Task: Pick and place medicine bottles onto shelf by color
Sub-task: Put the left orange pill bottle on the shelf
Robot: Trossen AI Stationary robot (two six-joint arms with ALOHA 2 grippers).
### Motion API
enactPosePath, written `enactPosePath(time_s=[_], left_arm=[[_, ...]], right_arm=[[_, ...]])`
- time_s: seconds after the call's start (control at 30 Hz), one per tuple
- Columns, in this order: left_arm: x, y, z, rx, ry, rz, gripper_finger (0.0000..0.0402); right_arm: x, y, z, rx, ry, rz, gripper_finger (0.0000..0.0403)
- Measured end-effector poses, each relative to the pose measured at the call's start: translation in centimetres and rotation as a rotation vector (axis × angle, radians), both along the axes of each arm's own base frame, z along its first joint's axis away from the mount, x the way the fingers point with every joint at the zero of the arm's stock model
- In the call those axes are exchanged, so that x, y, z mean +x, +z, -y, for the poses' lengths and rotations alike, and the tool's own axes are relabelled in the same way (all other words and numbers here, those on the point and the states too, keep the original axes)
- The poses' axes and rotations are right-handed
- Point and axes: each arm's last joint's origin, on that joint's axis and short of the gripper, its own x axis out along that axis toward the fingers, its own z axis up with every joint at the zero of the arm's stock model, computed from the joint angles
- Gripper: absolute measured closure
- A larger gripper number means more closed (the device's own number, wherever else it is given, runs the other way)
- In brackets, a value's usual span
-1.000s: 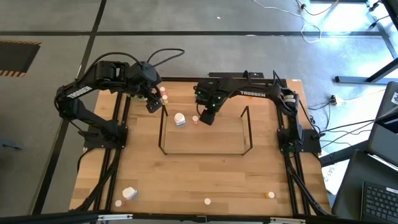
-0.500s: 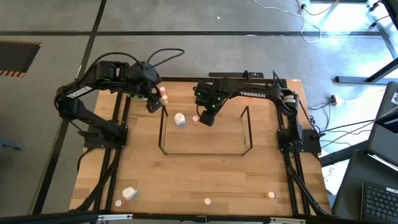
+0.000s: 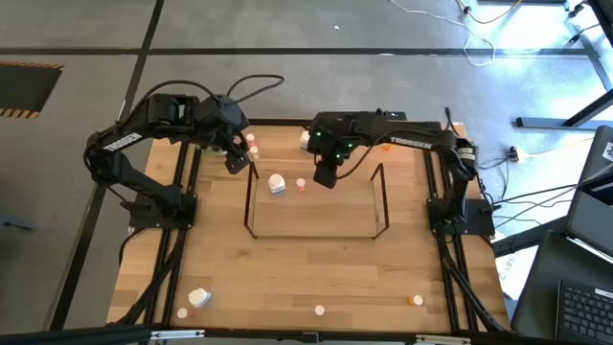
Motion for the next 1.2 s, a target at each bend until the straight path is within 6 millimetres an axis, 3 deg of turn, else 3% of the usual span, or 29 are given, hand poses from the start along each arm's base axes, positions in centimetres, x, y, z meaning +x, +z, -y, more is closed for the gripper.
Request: enactPosePath(time_s=[0.17, 0.37, 0.77, 1.2], left_arm=[[0.1, 0.0, 0.3, 0.0, -0.014, 0.0, 0.016], [0.2, 0.0, 0.8, 0.0, -0.038, 0.0, 0.016], [0.3, 0.0, 1.4, -0.001, -0.065, 0.0, 0.016], [0.3, 0.0, 1.4, -0.001, -0.065, 0.0, 0.016]], right_arm=[[-0.4, 1.7, -0.1, -0.055, -0.009, 0.088, 0.0286], [-0.5, 1.9, 0.0, -0.061, -0.013, 0.091, 0.0286], [-1.5, -0.8, -0.9, -0.02, -0.042, 0.07, 0.0286], [-3.4, -3.5, -1.9, 0.004, -0.042, 0.256, 0.0286]])
